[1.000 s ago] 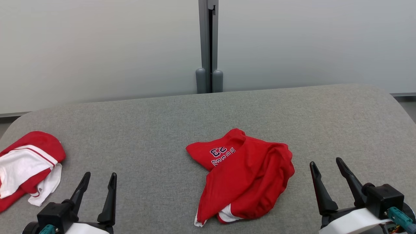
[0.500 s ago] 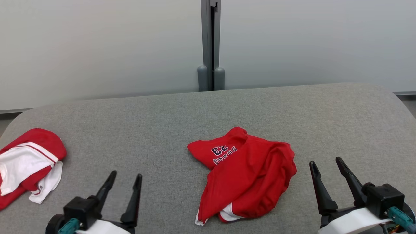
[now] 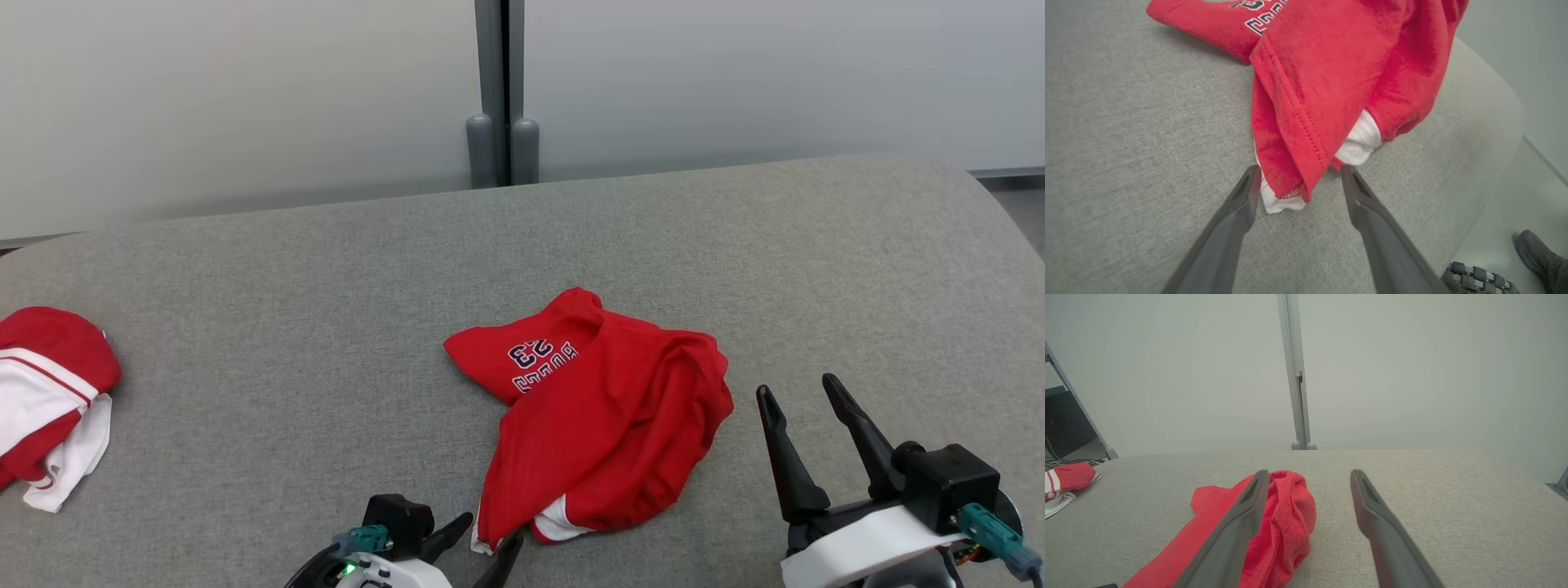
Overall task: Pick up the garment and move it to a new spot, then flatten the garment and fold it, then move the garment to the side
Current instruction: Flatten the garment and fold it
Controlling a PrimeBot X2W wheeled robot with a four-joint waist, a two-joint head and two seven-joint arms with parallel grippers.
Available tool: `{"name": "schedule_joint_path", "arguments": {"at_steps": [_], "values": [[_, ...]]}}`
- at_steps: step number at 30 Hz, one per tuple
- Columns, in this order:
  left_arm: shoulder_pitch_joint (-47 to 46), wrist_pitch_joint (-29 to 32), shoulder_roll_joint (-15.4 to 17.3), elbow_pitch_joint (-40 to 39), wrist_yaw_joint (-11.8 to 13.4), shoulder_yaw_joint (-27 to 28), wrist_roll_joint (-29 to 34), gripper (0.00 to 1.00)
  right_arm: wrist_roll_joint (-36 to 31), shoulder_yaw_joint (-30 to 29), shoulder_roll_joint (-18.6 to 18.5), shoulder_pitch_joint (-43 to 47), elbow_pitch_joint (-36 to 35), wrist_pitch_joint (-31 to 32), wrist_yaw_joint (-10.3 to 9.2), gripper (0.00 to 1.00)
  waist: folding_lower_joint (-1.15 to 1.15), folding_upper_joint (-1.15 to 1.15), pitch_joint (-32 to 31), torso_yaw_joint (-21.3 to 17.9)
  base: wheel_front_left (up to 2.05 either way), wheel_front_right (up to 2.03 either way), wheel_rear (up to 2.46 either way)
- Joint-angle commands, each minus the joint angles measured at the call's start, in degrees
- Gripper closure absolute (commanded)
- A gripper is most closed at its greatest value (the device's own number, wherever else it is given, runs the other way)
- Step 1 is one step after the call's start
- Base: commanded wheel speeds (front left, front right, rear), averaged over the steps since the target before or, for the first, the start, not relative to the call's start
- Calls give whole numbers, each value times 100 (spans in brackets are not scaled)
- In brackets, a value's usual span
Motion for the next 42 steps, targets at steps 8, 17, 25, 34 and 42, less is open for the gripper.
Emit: {"name": "schedule_joint_path", "arguments": {"at_steps": [8, 17, 25, 34, 42], "values": [[-508, -346, -33, 287, -175, -67, -497, 100, 19, -82, 33, -137, 71, -134, 0, 0, 0, 0, 361, -171, 0, 0, 0], [-938, -599, 316, -352, -156, 342, -856, 100, -4, -136, 54, -236, 44, -187, 0, 0, 0, 0, 558, -94, 0, 0, 0], [-1785, -543, 451, 54, -54, 892, -1136, 100, -6, -55, 71, -581, -13, -239, 0, 0, 0, 0, 1146, -274, 0, 0, 0], [-2817, -628, 455, 1104, -139, 895, -1147, 81, 96, -19, 80, -912, 129, -445, -1, 0, 0, 0, 1808, -474, 0, 0, 0], [-2917, -1661, 536, 1499, -5, 835, -678, 0, 125, 19, 79, -1021, 337, -595, -1, 0, 0, 0, 1729, -448, 0, 0, 0]]}}
